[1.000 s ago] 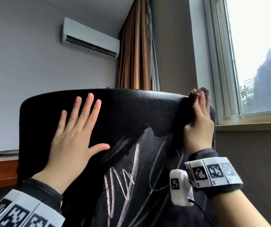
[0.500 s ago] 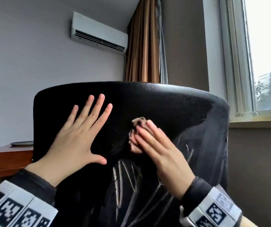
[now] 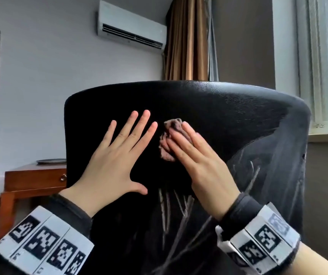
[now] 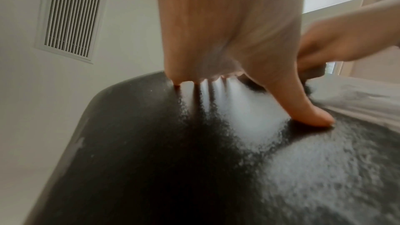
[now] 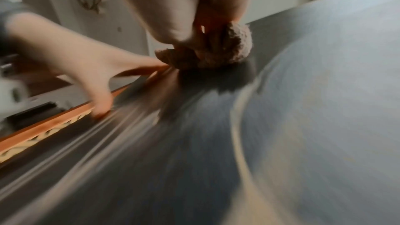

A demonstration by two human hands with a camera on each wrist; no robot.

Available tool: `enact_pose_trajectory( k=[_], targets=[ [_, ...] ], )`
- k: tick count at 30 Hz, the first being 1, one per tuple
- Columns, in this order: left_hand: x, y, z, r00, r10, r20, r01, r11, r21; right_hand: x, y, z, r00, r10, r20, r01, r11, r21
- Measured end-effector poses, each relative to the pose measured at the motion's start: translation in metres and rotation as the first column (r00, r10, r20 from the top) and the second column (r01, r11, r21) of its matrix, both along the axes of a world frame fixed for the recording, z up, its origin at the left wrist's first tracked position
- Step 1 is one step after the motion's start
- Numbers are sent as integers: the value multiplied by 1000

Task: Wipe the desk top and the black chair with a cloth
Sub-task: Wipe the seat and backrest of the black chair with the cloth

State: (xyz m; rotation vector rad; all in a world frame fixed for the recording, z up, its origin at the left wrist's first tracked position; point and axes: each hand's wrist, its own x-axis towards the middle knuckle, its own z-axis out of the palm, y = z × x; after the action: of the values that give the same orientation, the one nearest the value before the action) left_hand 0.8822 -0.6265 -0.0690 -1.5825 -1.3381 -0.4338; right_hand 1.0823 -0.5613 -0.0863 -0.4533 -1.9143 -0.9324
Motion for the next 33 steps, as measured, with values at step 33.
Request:
enact_pose_trajectory(
  k=[33],
  targets=[
    [-34, -20, -83, 1000, 10, -17, -13, 985, -174, -11, 1, -80, 995, 60, -81, -69, 990, -119]
  ],
)
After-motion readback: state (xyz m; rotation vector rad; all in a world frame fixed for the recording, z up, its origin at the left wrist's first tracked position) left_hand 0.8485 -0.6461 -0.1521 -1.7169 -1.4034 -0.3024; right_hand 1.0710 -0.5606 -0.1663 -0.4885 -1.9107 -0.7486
